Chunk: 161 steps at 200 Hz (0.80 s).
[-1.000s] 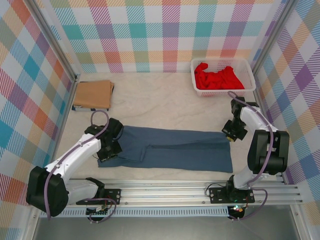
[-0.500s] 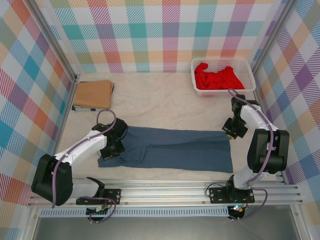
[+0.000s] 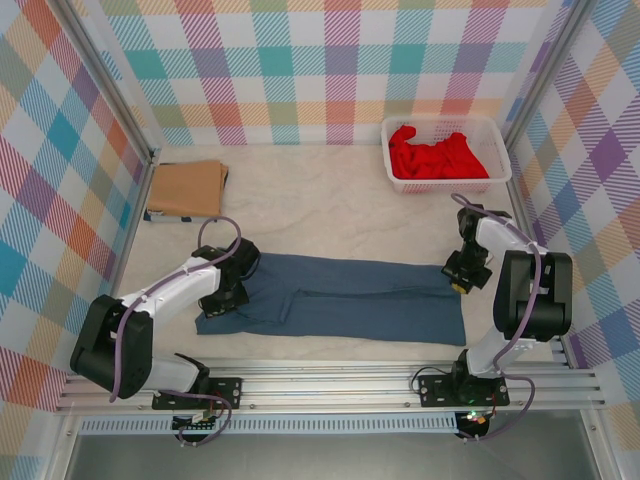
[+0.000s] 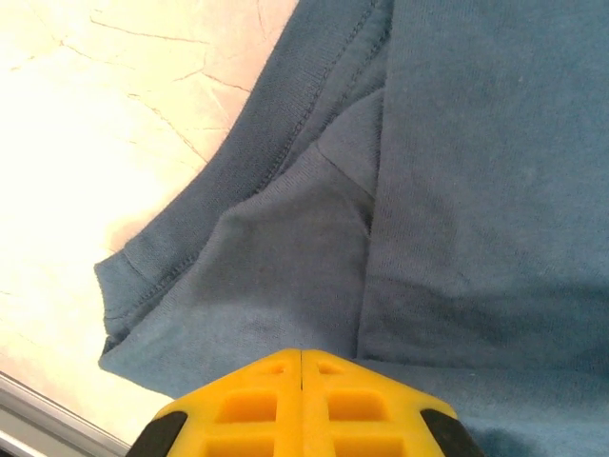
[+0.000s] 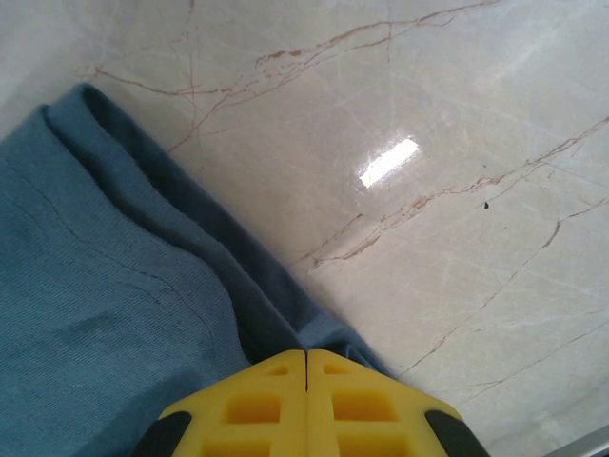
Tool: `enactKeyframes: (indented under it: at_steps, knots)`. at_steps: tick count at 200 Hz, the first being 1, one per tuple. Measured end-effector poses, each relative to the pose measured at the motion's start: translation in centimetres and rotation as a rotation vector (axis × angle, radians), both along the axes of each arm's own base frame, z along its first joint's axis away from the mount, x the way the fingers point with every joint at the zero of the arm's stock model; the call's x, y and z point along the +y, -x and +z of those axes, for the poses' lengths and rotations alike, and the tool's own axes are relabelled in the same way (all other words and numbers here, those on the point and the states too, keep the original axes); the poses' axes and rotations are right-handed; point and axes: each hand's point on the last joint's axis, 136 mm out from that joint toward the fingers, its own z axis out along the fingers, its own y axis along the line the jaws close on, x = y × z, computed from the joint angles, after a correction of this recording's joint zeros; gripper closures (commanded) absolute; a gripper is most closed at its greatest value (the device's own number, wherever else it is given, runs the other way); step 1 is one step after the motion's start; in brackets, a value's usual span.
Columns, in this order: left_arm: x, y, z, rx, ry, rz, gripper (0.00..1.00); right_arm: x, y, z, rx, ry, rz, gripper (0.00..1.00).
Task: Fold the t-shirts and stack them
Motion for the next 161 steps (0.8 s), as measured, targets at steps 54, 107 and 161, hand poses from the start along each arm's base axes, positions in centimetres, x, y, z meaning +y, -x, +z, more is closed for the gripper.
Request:
enactKeyframes:
  at_steps: [54,107,161]
  knots:
    - [0.5,0.9,-0.6,0.018,-0.043,-0.022,1.00,-0.1,0.2,-0.5,0.016,0.006,-0.006,1.00]
    - [0.7,1.0,-0.9,0.026,-0.066,-0.027,1.00,-0.1,0.8,-1.1,0.041,0.012,-0.021,1.00]
    - [0.8,1.1,-1.2,0.035,-0.090,-0.033,1.00,-0.2,1.2,-0.8,0.029,0.018,-0.031,1.00]
